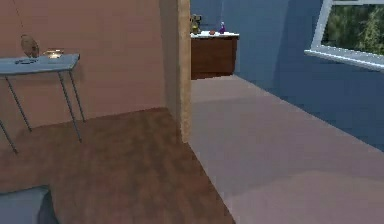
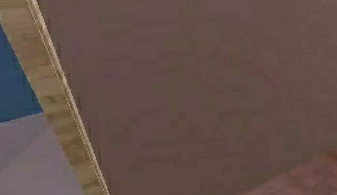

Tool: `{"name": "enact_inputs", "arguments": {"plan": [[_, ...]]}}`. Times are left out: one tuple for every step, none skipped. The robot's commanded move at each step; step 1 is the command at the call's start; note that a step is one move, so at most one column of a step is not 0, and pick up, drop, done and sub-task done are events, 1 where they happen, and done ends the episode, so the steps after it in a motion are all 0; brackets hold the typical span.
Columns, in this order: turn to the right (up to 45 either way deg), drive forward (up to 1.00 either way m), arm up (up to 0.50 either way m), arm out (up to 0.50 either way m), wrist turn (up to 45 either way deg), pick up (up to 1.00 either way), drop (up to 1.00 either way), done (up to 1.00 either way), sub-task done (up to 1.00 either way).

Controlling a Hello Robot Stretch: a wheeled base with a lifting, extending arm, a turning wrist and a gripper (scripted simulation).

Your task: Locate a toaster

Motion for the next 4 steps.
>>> {"name": "enact_inputs", "arguments": {"plan": [[0.0,0.30,0.00,0.00,0.0,0.00,0.00,0.00,0.00],[15.0,0.00,0.00,0.00,0.0,0.00,0.00,0.00,0.00],[0.0,1.00,0.00,0.00,0.0,0.00,0.00,0.00,0.00],[3.0,0.00,0.00,0.00,0.0,0.00,0.00,0.00,0.00]]}}
